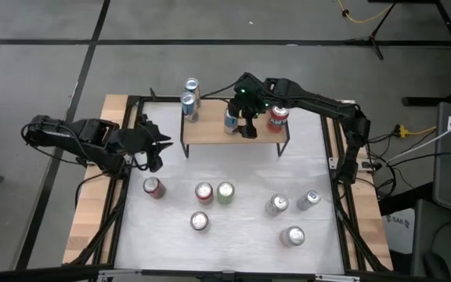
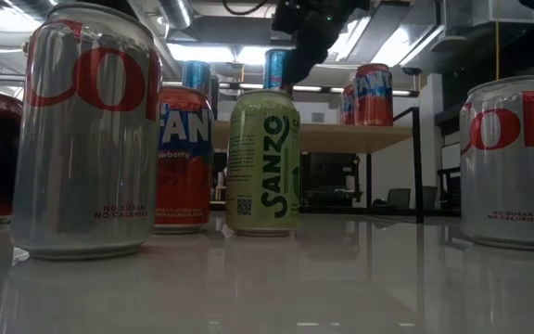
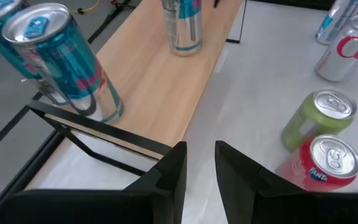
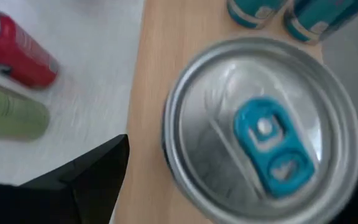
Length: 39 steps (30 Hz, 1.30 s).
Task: Sort soda cans
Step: Put the left blue soda can on the shelf aligned with the blue soda cans
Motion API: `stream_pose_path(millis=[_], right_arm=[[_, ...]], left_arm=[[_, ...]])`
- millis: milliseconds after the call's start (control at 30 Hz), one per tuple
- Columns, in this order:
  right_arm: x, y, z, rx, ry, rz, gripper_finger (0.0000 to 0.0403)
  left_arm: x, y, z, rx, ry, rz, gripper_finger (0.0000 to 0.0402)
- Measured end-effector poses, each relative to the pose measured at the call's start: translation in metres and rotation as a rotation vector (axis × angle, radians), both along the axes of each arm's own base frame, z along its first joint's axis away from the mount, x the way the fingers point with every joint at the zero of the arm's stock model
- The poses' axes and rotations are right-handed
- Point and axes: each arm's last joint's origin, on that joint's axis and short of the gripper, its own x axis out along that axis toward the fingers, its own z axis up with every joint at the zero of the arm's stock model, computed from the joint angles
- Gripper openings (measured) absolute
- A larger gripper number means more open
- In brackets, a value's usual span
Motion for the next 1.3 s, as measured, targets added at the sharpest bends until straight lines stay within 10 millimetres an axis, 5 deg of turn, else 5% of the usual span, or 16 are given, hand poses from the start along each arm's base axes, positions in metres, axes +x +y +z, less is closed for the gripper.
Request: stream_pose_path(millis=[367,833,1300], right_arm=[[0.005,-0.001,-0.002,0.059,-0.028,-0.058,0.0363],[0.018,0.018,0.0,0.1,-0.078,-0.123,0.021],[0.036,0.032,0.015,0.167,-0.281,-0.271,0.0245]], left_arm=[[0.001,0.0,0.0,-0.002,-0.007,0.0,0.0076],[0.001,0.0,0.0,-0.002,-0.007,0.001,0.0076],[0.002,0.0,0.002,-0.004,-0.024,0.0,0.0076]])
